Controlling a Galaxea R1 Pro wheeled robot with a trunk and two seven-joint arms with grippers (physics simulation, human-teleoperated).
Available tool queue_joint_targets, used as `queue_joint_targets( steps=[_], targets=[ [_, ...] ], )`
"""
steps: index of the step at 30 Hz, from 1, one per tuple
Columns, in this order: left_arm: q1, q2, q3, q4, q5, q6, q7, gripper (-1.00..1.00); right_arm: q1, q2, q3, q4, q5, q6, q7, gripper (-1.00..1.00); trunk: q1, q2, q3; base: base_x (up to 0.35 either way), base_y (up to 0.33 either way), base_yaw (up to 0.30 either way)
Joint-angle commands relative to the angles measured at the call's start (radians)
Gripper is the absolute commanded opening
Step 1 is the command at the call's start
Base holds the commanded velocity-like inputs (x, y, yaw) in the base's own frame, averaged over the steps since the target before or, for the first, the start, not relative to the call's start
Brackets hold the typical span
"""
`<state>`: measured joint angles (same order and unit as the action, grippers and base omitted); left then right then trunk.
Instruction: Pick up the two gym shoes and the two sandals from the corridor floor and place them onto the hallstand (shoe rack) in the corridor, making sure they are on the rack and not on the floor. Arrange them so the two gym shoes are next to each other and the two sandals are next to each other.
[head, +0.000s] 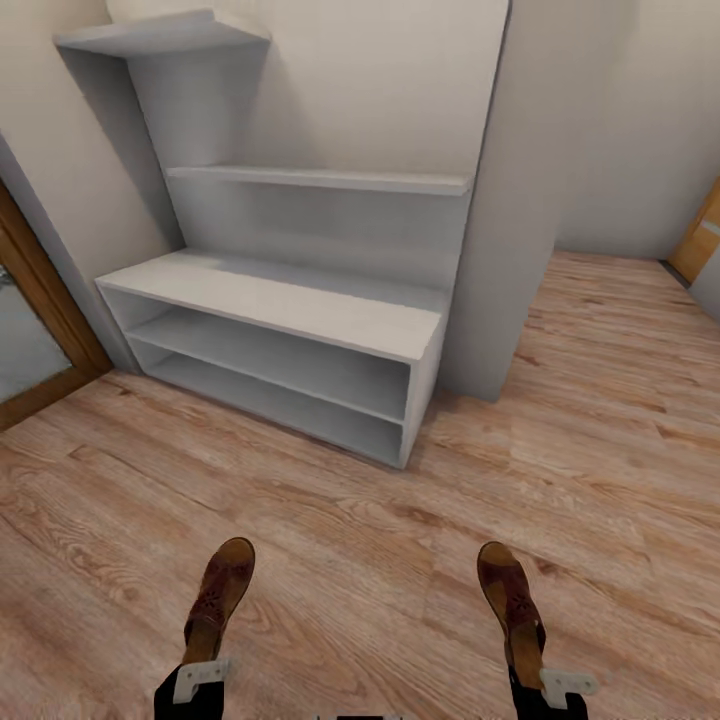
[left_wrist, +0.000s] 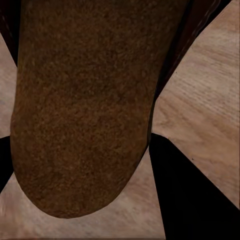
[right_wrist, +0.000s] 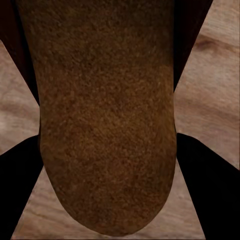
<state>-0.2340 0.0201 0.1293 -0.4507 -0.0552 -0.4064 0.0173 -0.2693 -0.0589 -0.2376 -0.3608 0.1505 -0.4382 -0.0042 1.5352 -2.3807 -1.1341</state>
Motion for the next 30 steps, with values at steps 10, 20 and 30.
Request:
queue_joint_targets(
  steps=[10, 20, 30],
  targets=[
    [-0.001, 0.000, 0.003, 0.001, -0.008, -0.004, 0.000, -1.00, -0.001, 0.001, -0.006, 0.005, 0.011, -0.003, 0.000, -1.00, 0.000, 0.000, -0.001, -0.044, 0.302, 0.003],
    [-0.001, 0.000, 0.003, 0.001, -0.007, -0.006, 0.000, -1.00, -0.001, 0.001, -0.006, 0.023, 0.013, -0.004, 0.001, -1.00, 0.000, 0.000, -0.001, -0.001, 0.309, 0.000],
    [-0.001, 0.000, 0.003, 0.001, -0.007, -0.006, 0.000, -1.00, -0.001, 0.001, -0.006, 0.023, 0.014, -0.004, 0.001, -1.00, 0.000, 0.000, -0.001, 0.000, 0.313, 0.000]
  ],
)
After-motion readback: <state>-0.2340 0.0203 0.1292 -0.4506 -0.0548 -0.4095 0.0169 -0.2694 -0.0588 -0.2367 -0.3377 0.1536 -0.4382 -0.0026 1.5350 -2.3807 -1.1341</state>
